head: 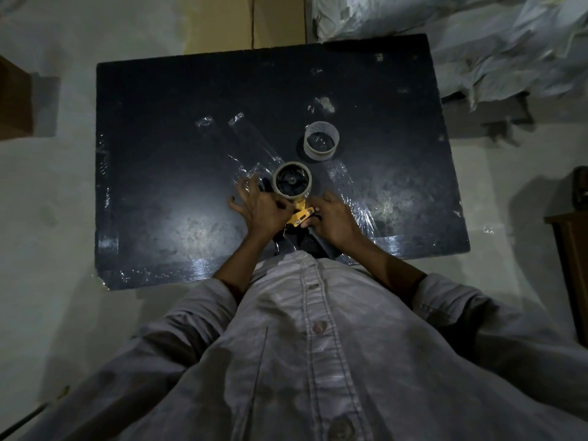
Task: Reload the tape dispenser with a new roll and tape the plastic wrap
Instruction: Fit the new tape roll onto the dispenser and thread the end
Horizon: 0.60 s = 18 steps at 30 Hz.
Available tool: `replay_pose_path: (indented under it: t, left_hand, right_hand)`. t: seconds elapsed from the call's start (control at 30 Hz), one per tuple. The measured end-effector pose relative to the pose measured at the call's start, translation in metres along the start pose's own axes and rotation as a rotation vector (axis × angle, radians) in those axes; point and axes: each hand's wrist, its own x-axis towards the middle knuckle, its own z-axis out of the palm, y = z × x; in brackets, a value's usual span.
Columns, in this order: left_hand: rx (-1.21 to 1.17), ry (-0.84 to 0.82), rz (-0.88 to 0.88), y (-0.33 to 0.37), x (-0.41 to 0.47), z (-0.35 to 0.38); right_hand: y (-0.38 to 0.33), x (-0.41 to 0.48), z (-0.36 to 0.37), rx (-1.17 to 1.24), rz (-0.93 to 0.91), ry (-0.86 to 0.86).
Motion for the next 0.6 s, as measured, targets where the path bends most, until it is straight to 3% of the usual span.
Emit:
replay_pose_path:
  t: [0.13, 0.37, 0.6]
  left_hand:
    - [0.008, -0.078, -0.090, 0.014, 0.000, -0.010]
    - [0.021, -0.023, -0.126, 0.022, -0.002, -0.006]
    - [-0.053, 0.089, 0.059, -0.006, 0.001, 0.009]
  right_hand:
    - [0.000, -0.001, -0.001, 0.001, -0.018, 0.002]
    - [0.002, -0.002, -0.002, -0.002, -0.023, 0.011]
    - [0.005, -0.003, -0.002, -0.045, -0.097, 0.037]
